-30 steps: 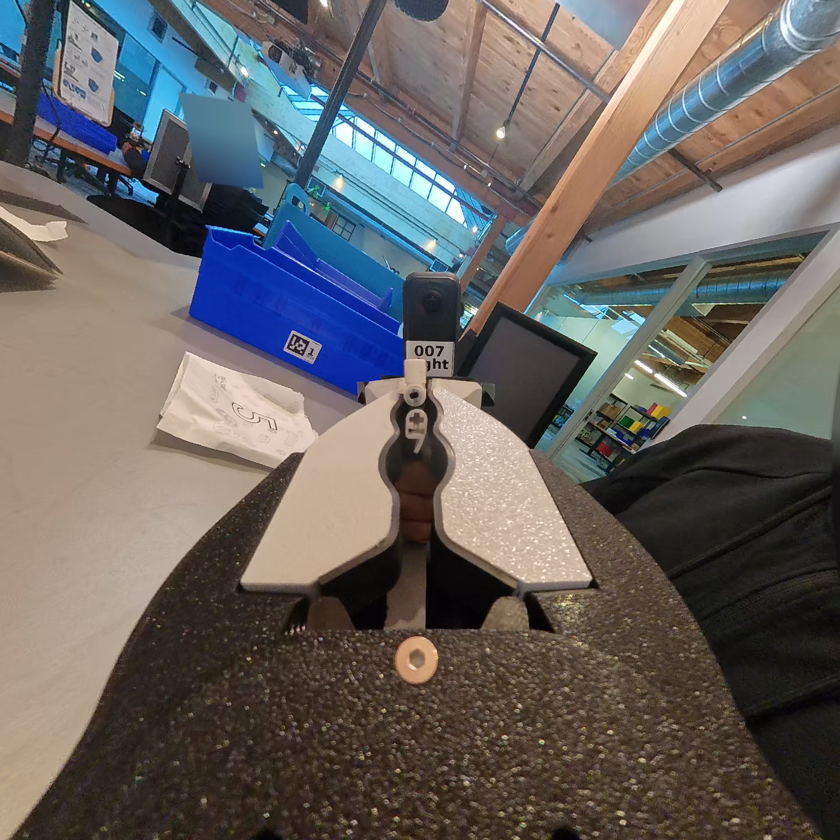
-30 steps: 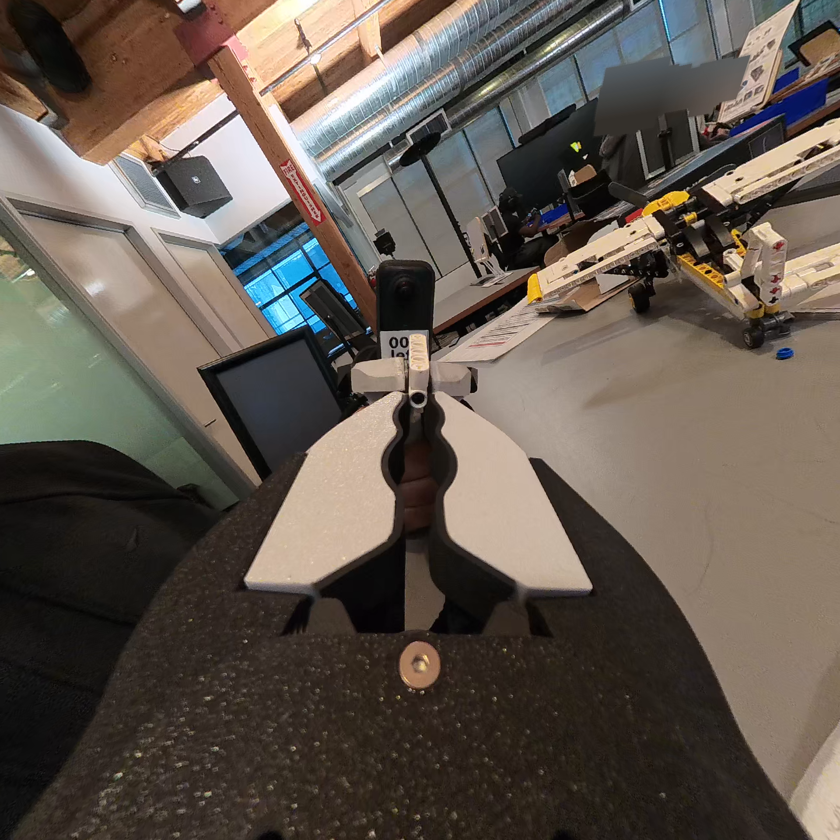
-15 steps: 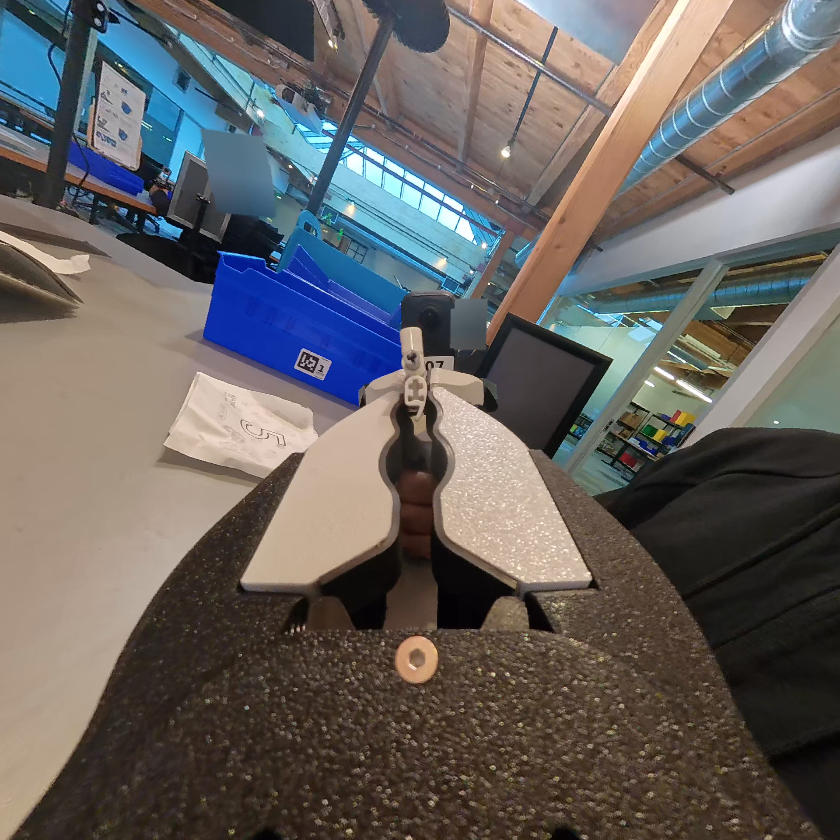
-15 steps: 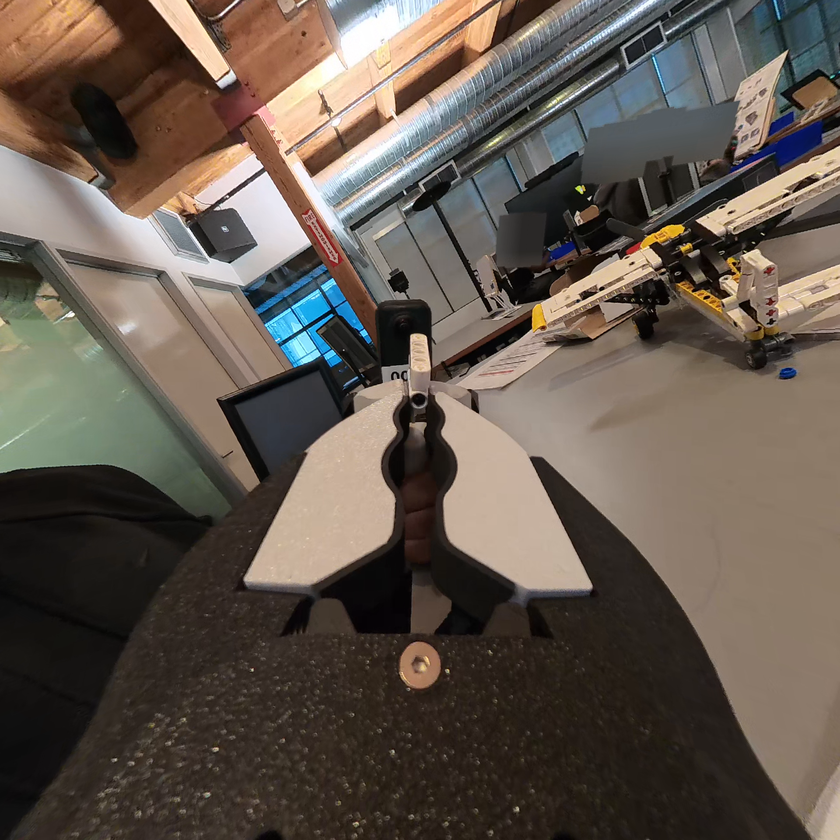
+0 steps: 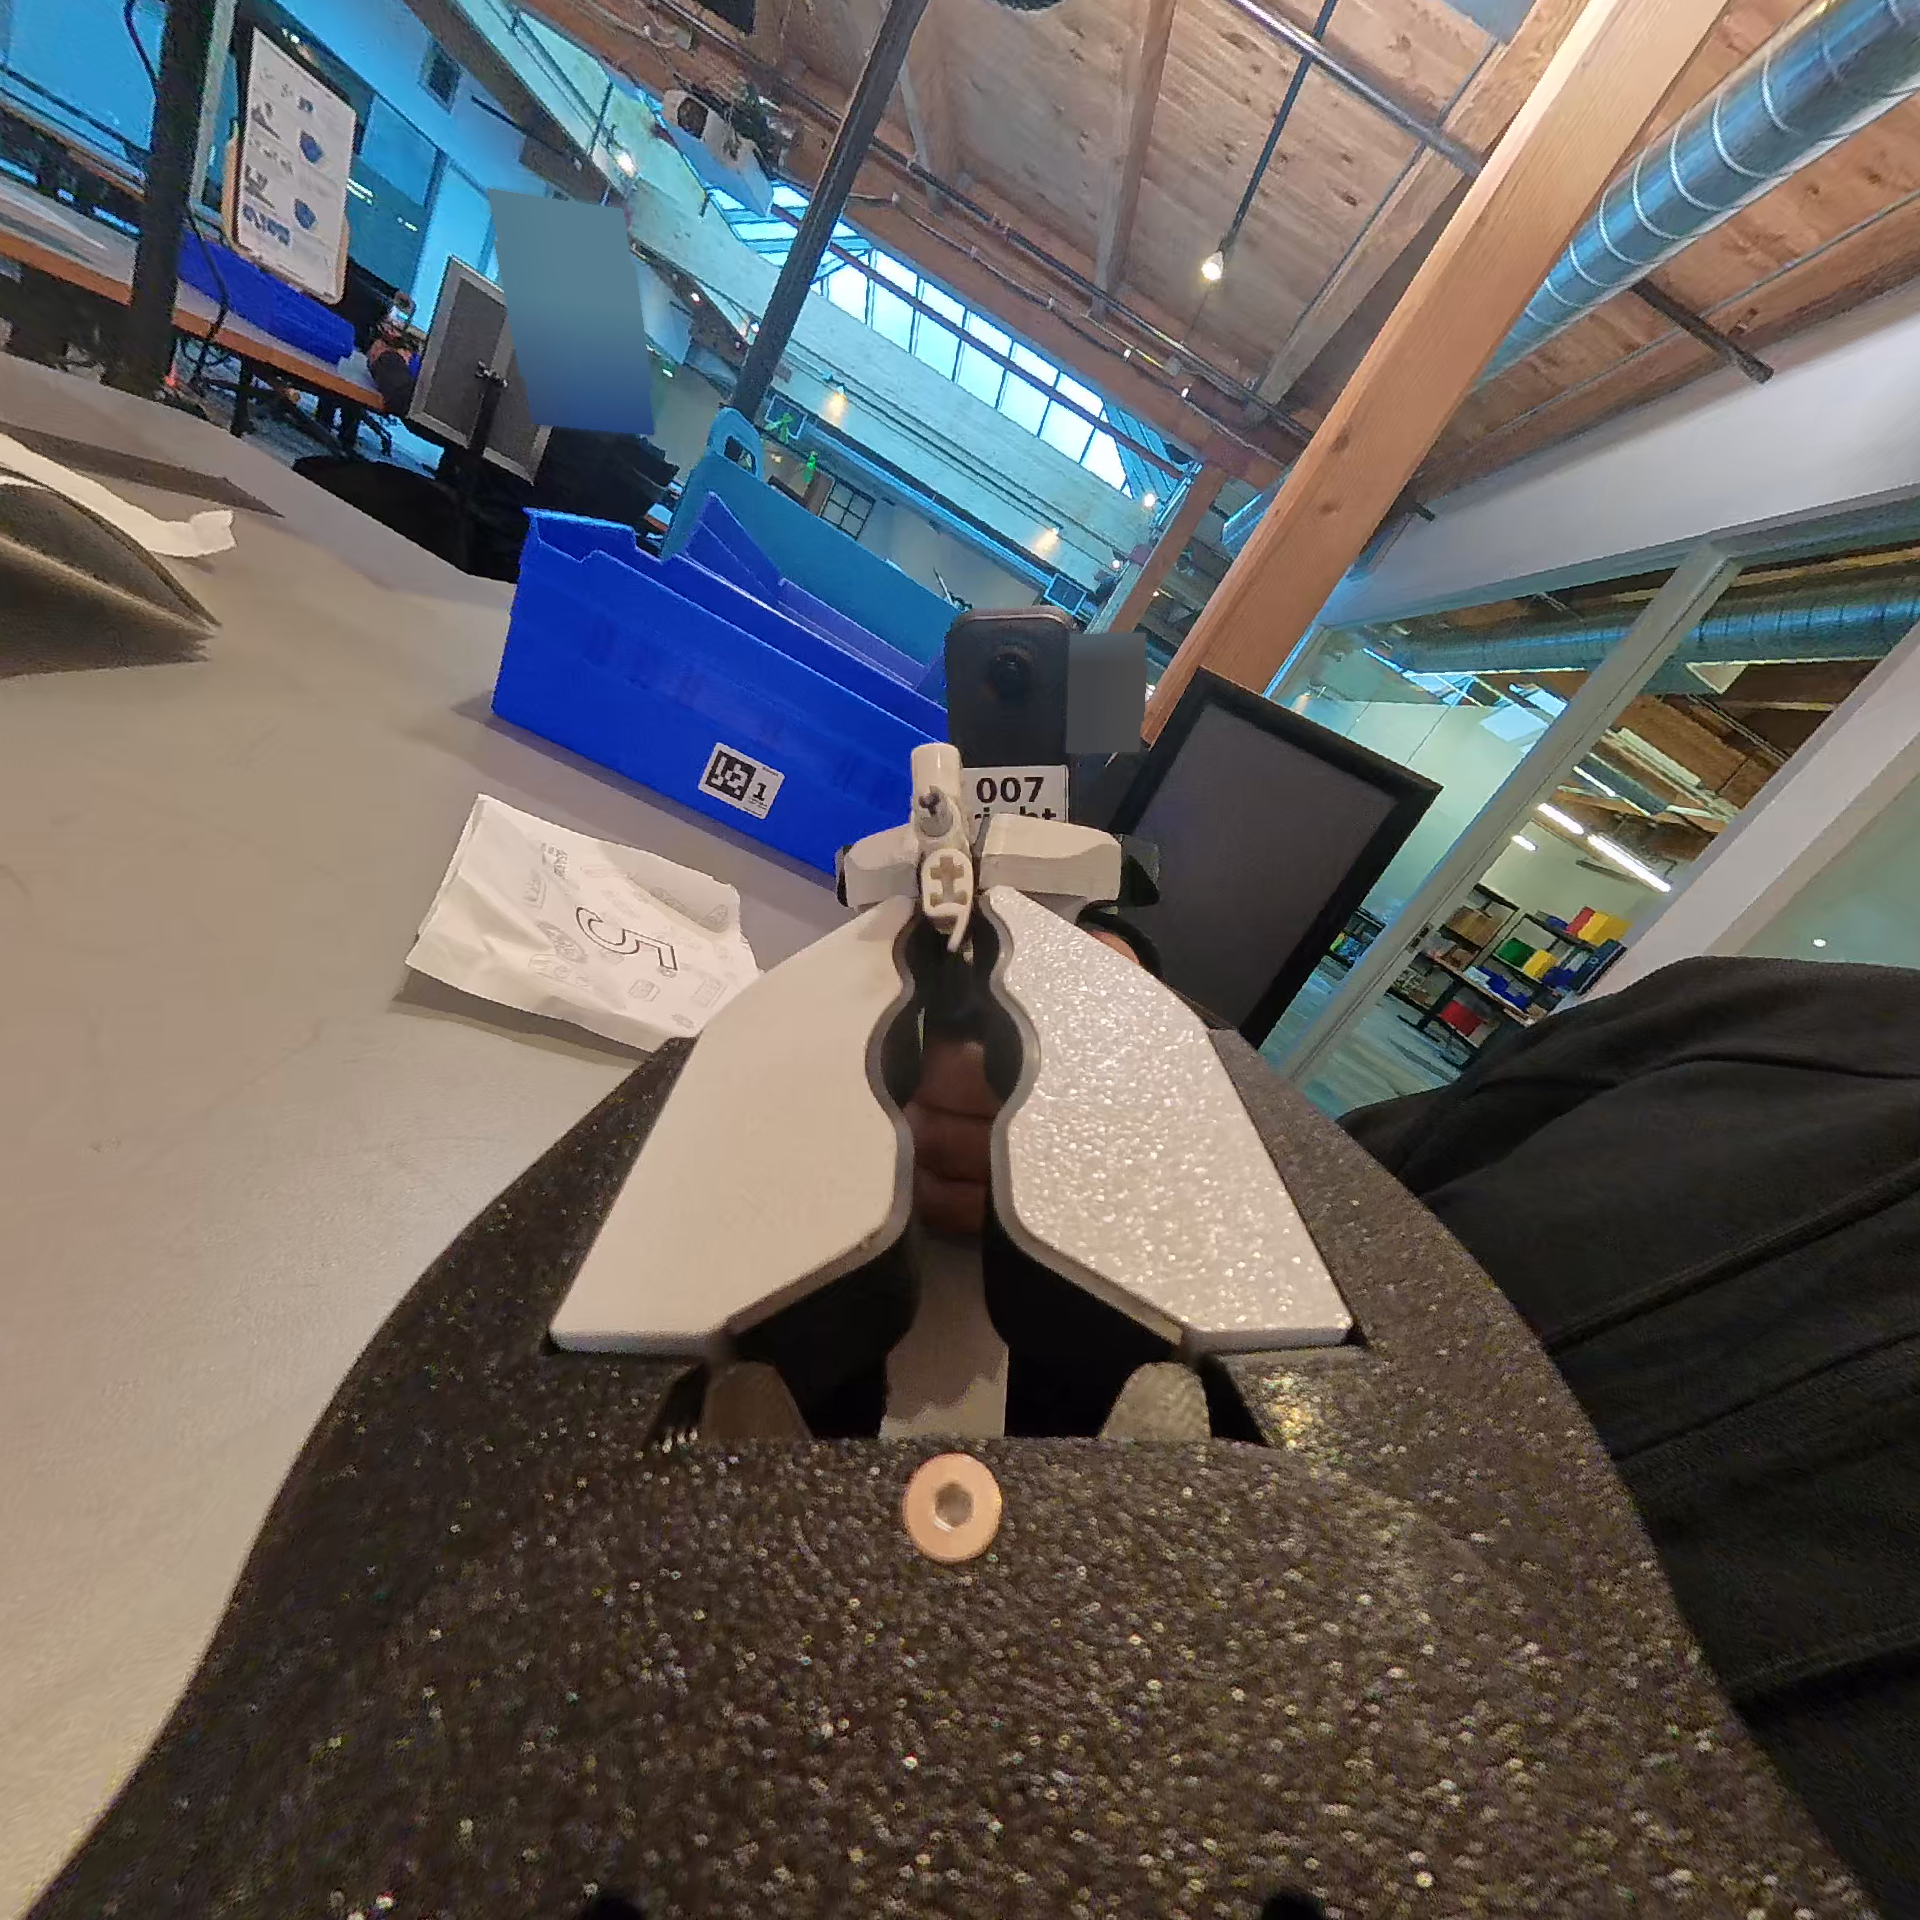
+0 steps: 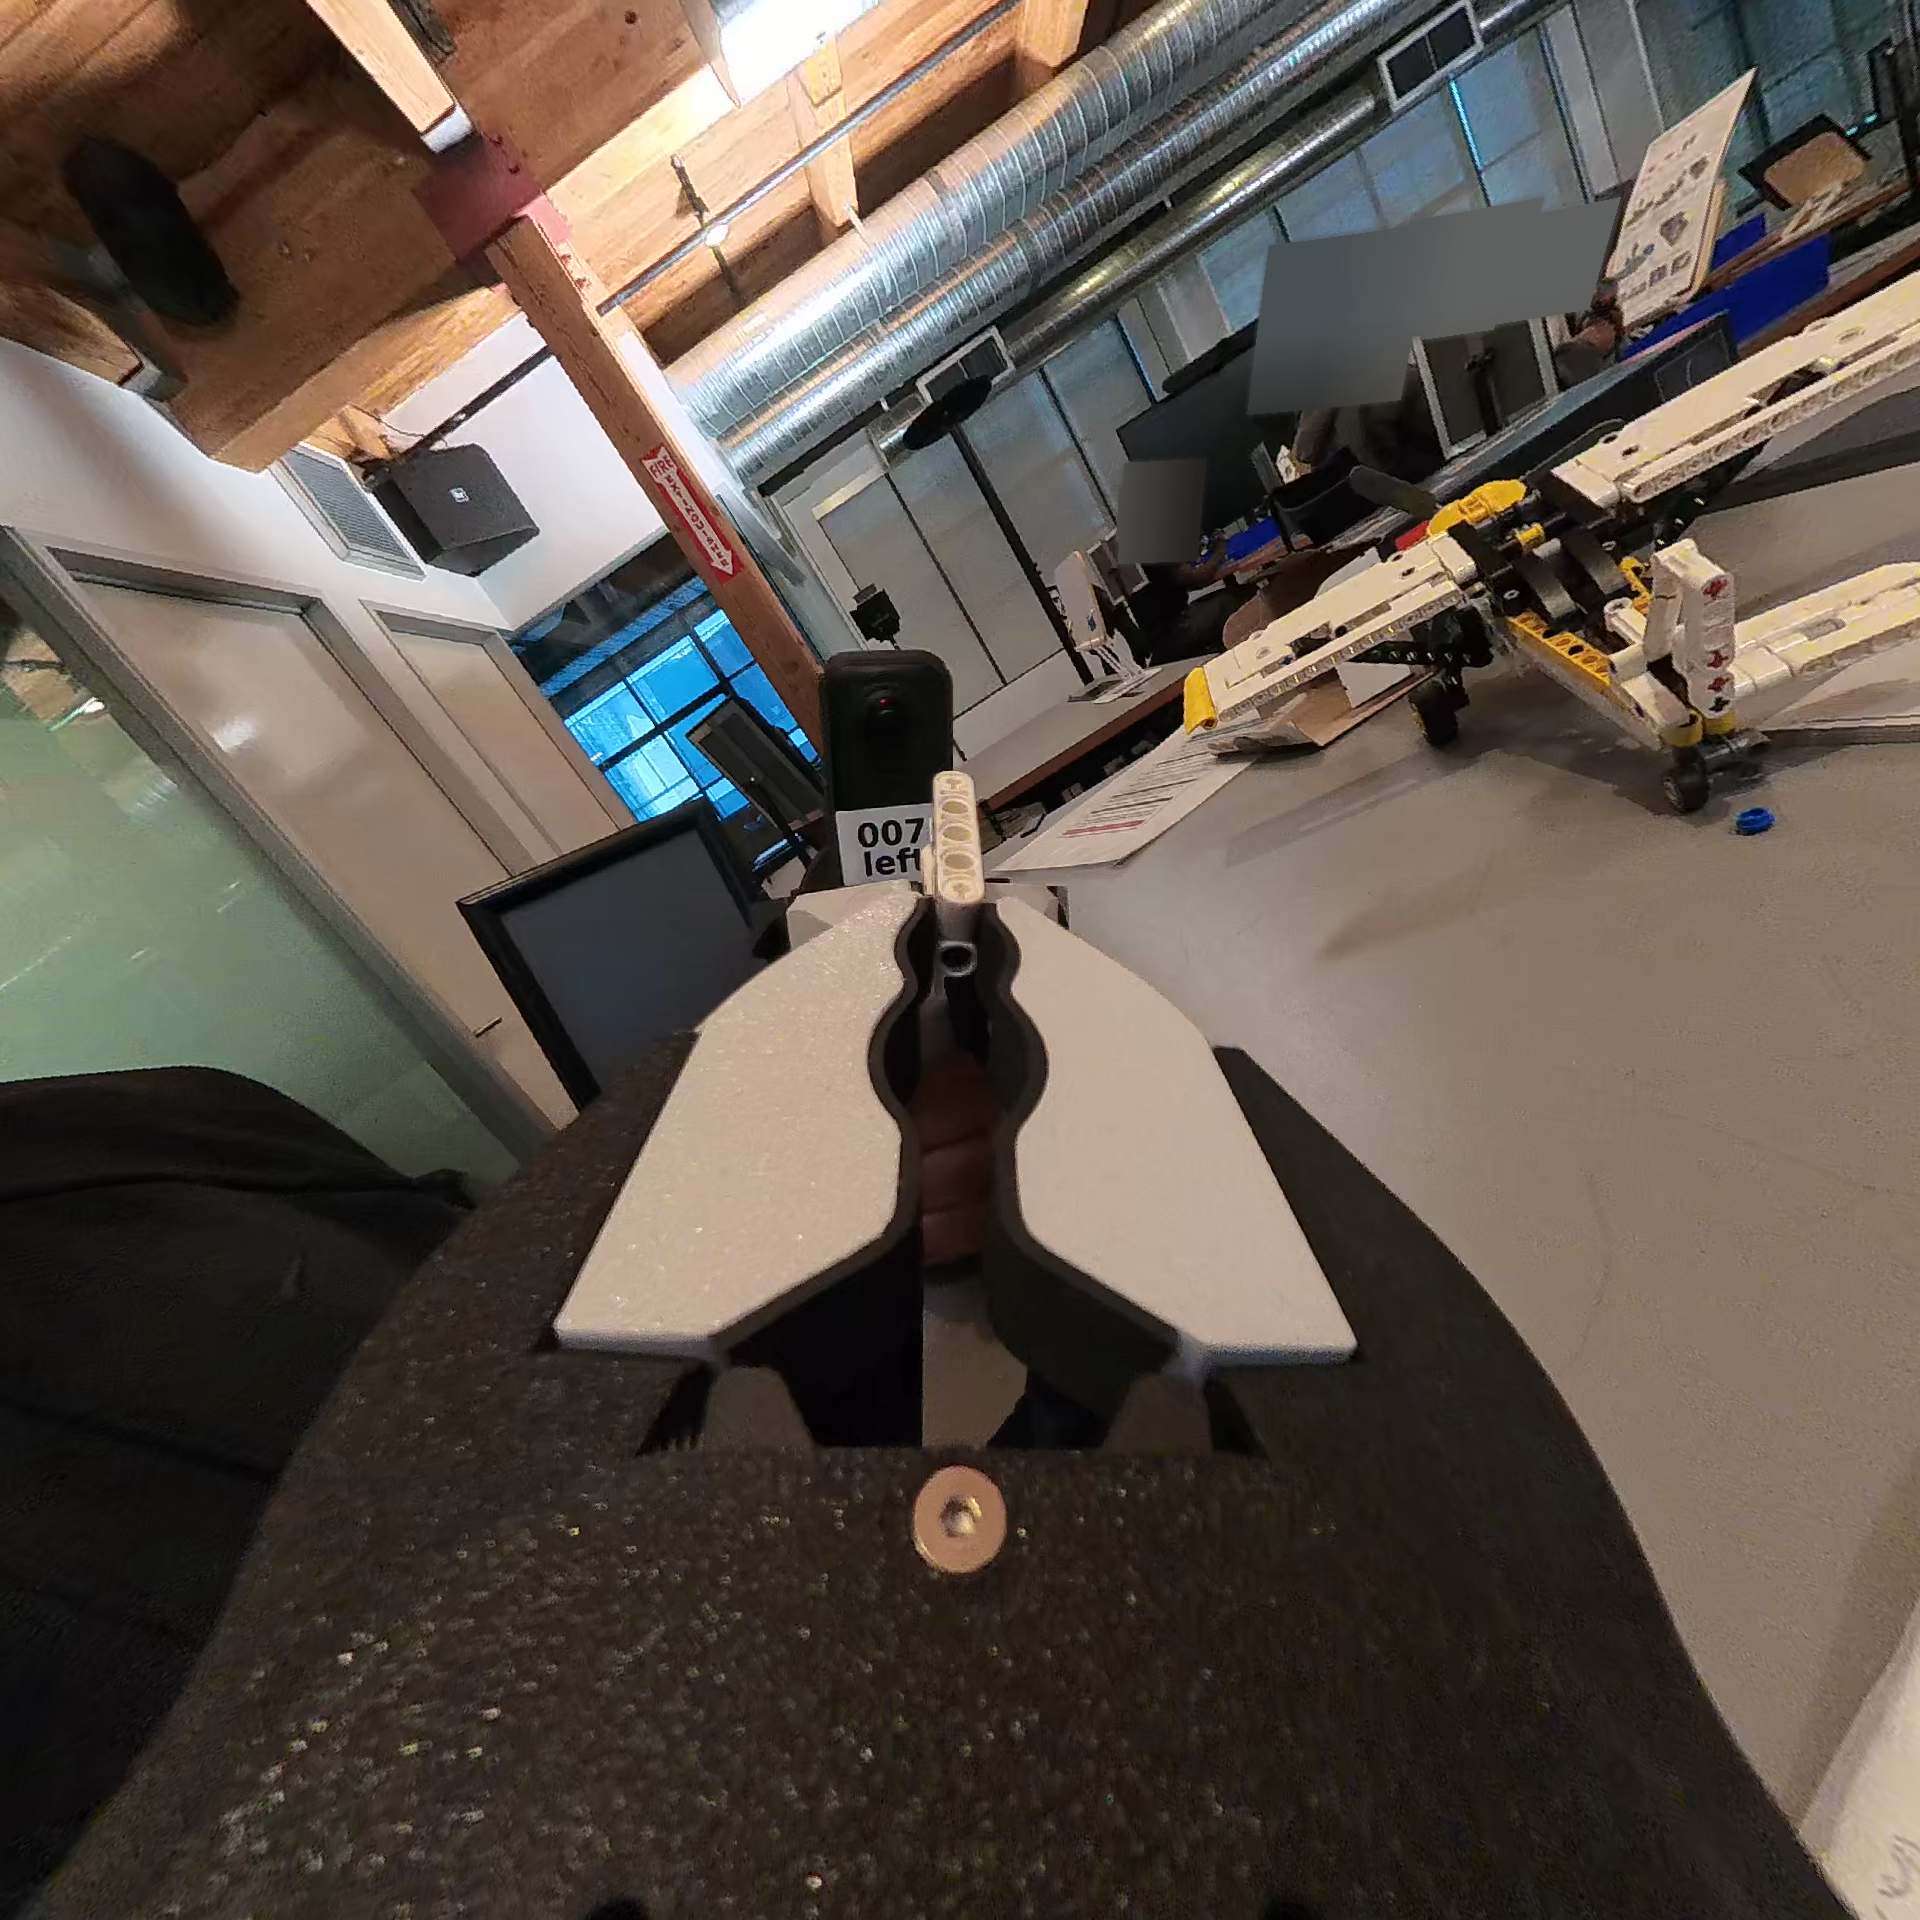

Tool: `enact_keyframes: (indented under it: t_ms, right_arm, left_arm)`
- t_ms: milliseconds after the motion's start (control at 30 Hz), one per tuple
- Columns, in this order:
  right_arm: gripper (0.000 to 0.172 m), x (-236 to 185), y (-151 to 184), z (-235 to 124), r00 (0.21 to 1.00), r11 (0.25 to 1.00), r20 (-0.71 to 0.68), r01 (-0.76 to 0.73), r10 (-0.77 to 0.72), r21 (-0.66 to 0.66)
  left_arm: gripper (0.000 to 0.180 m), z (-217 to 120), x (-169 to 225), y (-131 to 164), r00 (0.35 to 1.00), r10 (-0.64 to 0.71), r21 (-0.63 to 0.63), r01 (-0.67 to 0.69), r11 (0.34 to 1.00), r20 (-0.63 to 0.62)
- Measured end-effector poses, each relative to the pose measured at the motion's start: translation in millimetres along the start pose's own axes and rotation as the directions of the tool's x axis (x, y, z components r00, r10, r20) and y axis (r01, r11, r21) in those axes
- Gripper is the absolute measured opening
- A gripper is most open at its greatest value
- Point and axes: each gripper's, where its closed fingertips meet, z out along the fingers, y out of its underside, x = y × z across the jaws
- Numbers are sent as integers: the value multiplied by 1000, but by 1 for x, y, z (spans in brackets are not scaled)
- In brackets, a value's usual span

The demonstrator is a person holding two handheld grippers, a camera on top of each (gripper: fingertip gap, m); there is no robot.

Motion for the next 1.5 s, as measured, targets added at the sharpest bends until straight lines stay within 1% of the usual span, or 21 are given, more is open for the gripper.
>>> enact_keyframes:
  t_ms: [167, 700, 933, 1033, 1100, 1167, 1233, 1300, 1400, 1500]
  right_arm:
    - [7, 0, 3, 1, 1000, 1000, -3, -3, 2, -27]
    - [8, -3, 7, 0, 1000, 998, -5, 24, -24, -51]
    - [8, -8, 2, -7, 999, 1000, 35, 27, -26, -13]
    - [14, -4, -6, -17, 997, 997, 11, 70, -70, 20]
    - [16, -1, -11, -22, 994, 993, -16, 112, -112, 29]
    - [18, -1, -9, -22, 986, 986, -29, 164, -164, 1]
    - [20, 0, -2, -18, 977, 976, -33, 210, -212, -58]
    - [22, 1, 7, -14, 962, 956, -37, 262, -269, -133]
    - [22, 4, 18, -12, 943, 922, -22, 318, -331, -222]
    - [22, 3, 25, -9, 946, 909, 18, 318, -325, -268]
  left_arm:
    - [7, -4, -1, -3, 999, -41, 10, 41, 999, -20]
    - [7, -6, 1, -5, 1000, -12, 29, 13, 999, -25]
    - [8, -6, 6, -5, 998, 69, 31, -69, 997, -9]
    - [8, -13, 4, -7, 995, 99, 23, -99, 995, 13]
    - [7, -15, 4, -3, 991, 130, -19, -130, 991, 25]
    - [7, -14, 2, 5, 983, 178, -102, -174, 980, 41]
    - [7, -13, 0, 18, 973, 225, -212, -210, 954, 50]
    - [8, -15, -7, 26, 958, 275, -290, -241, 926, 81]
    - [8, -19, -12, 37, 947, 313, -382, -264, 886, 72]
    - [8, -23, -18, 42, 937, 343, -443, -282, 851, 62]
